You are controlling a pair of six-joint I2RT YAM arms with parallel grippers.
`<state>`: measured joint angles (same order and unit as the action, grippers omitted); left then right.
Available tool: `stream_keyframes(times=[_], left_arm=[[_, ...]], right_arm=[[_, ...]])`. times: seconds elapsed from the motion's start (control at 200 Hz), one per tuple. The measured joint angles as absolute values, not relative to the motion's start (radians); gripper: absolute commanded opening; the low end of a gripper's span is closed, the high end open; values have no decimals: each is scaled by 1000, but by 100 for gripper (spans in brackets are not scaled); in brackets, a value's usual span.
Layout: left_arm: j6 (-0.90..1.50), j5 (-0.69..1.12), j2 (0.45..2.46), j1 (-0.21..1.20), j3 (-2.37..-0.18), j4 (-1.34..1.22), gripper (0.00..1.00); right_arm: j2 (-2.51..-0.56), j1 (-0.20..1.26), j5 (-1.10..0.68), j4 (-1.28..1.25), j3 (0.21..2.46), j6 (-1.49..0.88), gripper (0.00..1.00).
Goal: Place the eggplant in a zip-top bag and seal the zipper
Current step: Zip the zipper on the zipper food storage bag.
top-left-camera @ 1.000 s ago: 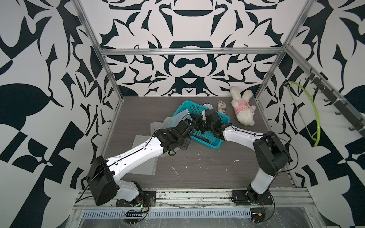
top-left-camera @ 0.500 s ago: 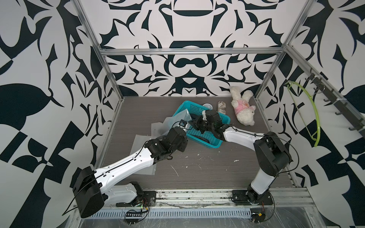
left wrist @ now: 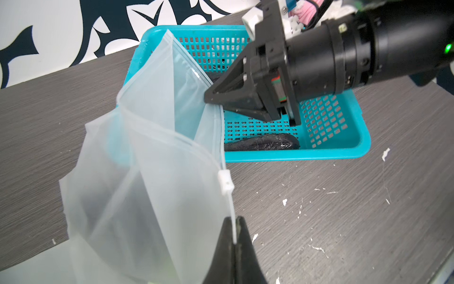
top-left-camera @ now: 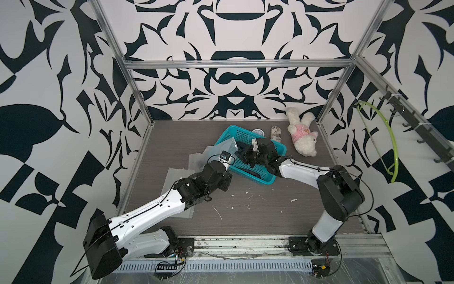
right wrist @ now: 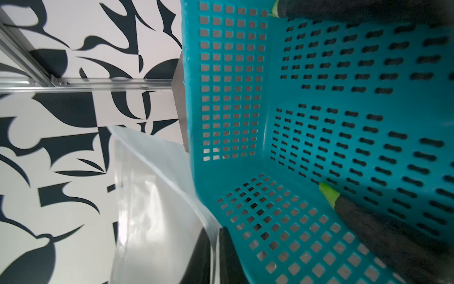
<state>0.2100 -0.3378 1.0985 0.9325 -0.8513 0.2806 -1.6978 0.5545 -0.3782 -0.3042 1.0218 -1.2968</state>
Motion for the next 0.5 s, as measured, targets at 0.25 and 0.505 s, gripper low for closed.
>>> stream_keyframes(times=[0.25,0.505], left_arm=[[118,-333,1053,933,-844,274,0],[43,-352,1091,933,-869,310,0]], right_arm=[[-1539,550,-356,-163,1048,-1169,53],[-1467,558,-375,-55,1131,-1144,50]])
